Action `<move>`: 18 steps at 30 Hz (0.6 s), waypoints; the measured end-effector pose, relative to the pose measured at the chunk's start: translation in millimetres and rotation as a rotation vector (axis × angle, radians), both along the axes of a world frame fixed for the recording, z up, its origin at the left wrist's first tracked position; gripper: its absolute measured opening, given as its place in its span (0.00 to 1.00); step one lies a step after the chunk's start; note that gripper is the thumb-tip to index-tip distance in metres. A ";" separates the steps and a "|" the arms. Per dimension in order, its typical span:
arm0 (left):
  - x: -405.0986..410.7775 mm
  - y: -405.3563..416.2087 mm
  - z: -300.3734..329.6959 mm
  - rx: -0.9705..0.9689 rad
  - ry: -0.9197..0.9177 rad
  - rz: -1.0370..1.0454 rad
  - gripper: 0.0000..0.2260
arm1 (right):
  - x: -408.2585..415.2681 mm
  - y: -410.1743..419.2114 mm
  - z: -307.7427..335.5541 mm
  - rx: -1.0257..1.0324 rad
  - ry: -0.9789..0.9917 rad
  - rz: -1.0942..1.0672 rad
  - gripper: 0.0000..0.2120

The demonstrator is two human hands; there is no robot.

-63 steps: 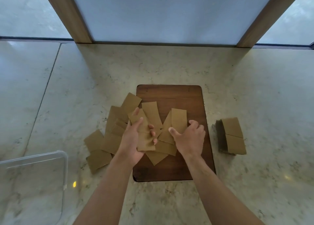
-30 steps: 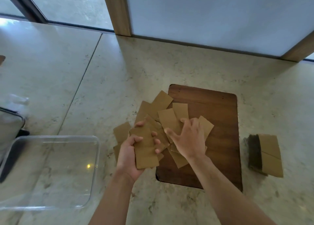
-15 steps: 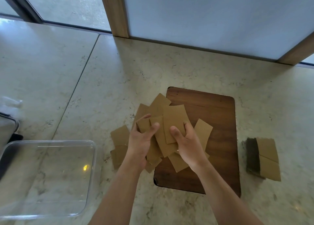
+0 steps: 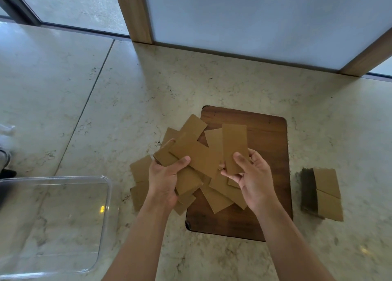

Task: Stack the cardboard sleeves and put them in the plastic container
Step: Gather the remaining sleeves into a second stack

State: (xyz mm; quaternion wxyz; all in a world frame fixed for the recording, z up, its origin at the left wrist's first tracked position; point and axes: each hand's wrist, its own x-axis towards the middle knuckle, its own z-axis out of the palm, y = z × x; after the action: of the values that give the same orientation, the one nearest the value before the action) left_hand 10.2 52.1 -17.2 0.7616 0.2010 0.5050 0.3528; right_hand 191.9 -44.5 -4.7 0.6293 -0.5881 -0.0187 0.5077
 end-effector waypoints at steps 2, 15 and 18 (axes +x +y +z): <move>-0.1 -0.4 0.8 0.014 0.006 -0.006 0.27 | 3.1 -3.2 4.0 0.066 0.022 0.001 0.15; 0.7 -4.1 5.1 0.115 -0.038 -0.255 0.15 | -6.4 10.2 13.1 -0.144 -0.147 0.483 0.38; -2.6 -3.6 4.6 0.104 -0.044 -0.281 0.15 | 0.0 11.4 17.4 -0.130 -0.093 0.562 0.36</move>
State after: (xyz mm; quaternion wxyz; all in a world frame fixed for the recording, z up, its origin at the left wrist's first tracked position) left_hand 7.6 48.5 -12.6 0.8030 0.3011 0.4363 0.2725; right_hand 191.9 -33.1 12.7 0.4233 -0.6215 -0.1773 0.6348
